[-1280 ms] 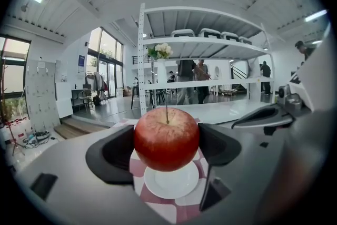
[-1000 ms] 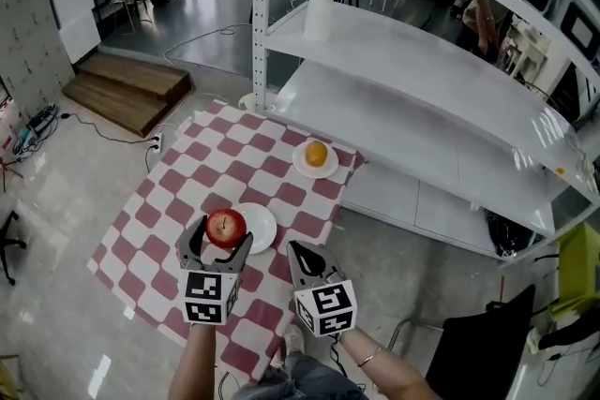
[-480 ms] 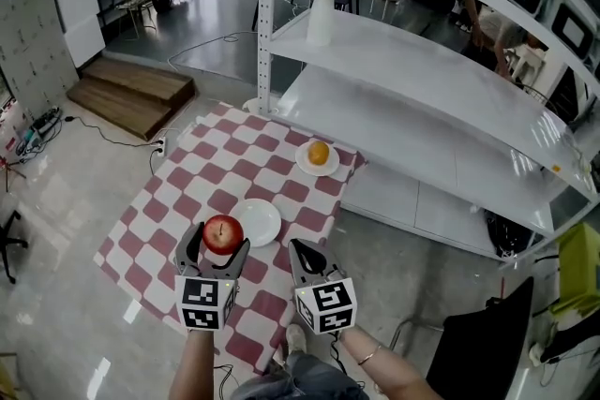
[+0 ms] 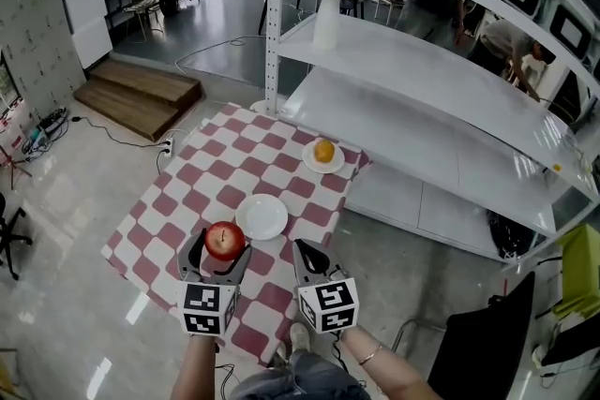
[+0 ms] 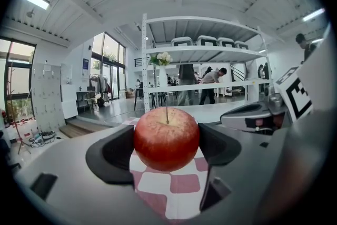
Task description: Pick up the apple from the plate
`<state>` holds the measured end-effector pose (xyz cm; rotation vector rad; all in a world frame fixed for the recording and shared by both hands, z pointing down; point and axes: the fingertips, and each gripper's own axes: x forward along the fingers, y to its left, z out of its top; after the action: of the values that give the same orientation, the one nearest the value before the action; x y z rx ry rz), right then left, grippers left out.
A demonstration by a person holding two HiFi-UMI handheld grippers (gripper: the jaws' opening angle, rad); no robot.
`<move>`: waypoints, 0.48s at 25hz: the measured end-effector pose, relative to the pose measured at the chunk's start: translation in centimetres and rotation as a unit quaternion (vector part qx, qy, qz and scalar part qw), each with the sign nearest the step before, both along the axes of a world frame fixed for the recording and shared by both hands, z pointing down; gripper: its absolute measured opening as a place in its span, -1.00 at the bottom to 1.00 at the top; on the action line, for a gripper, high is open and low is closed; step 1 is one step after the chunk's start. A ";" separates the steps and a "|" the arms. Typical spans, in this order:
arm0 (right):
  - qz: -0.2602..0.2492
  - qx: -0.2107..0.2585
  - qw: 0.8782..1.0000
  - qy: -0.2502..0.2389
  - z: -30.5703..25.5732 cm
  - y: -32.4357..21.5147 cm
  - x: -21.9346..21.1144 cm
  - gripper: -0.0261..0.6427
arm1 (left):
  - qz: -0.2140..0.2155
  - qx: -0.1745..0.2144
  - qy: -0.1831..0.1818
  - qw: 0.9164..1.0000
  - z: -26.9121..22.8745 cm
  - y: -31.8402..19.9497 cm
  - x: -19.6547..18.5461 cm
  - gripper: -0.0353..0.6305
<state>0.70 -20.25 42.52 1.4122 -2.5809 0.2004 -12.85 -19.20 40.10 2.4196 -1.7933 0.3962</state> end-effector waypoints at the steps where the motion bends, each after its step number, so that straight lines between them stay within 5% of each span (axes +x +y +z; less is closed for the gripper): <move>1: 0.000 0.001 1.000 0.000 -0.1 0.2 0.0 -0.89 | 0.000 0.000 0.001 1.000 0.0 0.3 0.0 0.23; 12: -0.007 0.006 1.000 -0.004 -0.5 2.0 0.1 -0.89 | -0.005 -0.002 0.007 1.000 0.2 3.3 0.0 0.23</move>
<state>0.83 -18.28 42.06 1.3990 -2.6021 0.1890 -12.84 -15.85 40.33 2.4029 -1.7967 0.3808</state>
